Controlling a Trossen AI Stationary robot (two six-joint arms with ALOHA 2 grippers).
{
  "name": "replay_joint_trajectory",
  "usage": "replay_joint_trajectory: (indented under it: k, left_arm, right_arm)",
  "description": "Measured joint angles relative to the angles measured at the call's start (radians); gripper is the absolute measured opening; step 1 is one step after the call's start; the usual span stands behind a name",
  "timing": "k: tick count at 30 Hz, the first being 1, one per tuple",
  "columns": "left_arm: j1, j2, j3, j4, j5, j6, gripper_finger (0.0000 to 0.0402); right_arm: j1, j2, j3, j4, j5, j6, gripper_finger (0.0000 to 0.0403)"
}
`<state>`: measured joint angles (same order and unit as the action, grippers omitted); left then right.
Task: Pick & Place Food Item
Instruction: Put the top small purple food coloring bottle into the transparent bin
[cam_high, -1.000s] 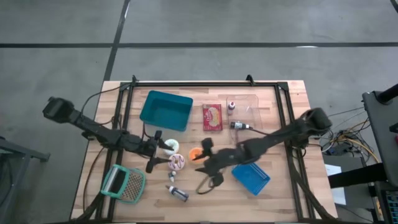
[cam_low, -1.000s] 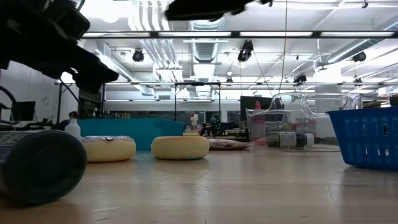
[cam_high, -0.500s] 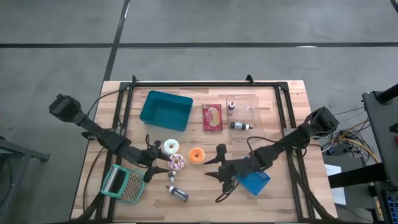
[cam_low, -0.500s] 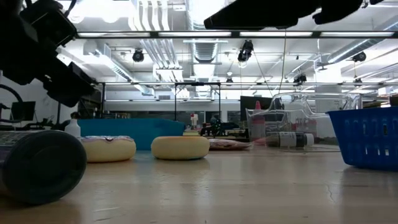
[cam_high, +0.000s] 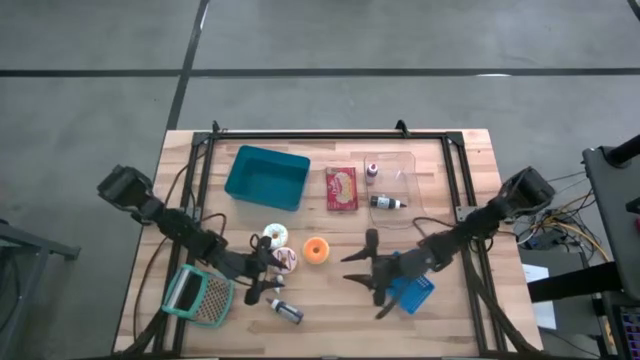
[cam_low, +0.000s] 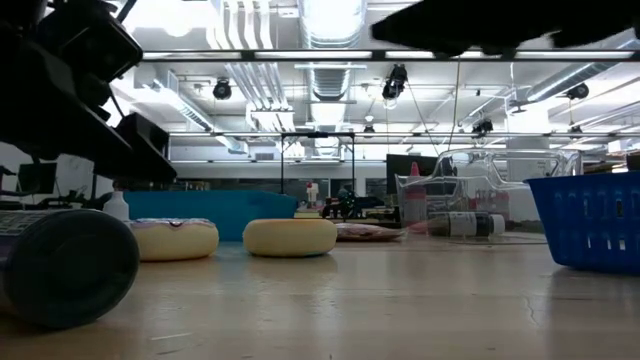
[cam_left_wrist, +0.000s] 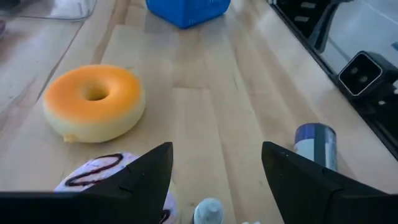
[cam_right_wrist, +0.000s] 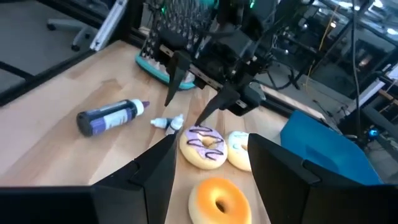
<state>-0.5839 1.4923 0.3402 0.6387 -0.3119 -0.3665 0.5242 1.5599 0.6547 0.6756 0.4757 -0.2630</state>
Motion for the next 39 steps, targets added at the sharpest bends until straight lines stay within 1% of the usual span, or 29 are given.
replay_joint_trajectory:
  k: [5,10,13,16,21,24,27,34,39]
  left_arm:
    - [-0.021,-0.006,-0.002,-0.003,-0.003,-0.006,0.0252]
    - [-0.036,0.005,-0.008,-0.005,-0.004,-0.041,0.0252]
    - [-0.046,0.001,-0.018,-0.010,-0.029,-0.068,0.0252]
    - [-0.058,-0.001,-0.027,-0.009,-0.053,-0.080,0.0252]
    - [-0.068,0.001,-0.036,-0.006,-0.057,-0.113,0.0252]
    - [-0.074,0.002,-0.036,-0.008,-0.064,-0.125,0.0252]
    - [-0.078,0.002,-0.037,-0.011,-0.094,-0.130,0.0252]
    - [-0.082,0.003,-0.045,-0.012,-0.108,-0.163,0.0250]
    - [-0.089,0.004,-0.047,-0.012,-0.107,-0.166,0.0234]
  right_arm:
    - [0.042,-0.194,-0.130,-0.007,-0.035,0.029,0.0194]
    - [0.089,-0.405,-0.262,-0.009,-0.037,0.058,0.0194]
    - [0.114,-0.515,-0.322,-0.006,-0.034,0.061,0.0194]
    - [0.134,-0.607,-0.377,-0.014,-0.031,0.066,0.0194]
    - [0.148,-0.726,-0.451,-0.040,-0.030,0.087,0.0194]
    - [0.148,-0.768,-0.481,-0.045,-0.020,0.099,0.0194]
    - [0.148,-0.784,-0.492,-0.043,-0.002,0.099,0.0194]
    - [0.148,-0.771,-0.486,-0.045,0.018,0.098,0.0194]
    - [0.147,-0.748,-0.478,-0.046,0.028,0.098,0.0194]
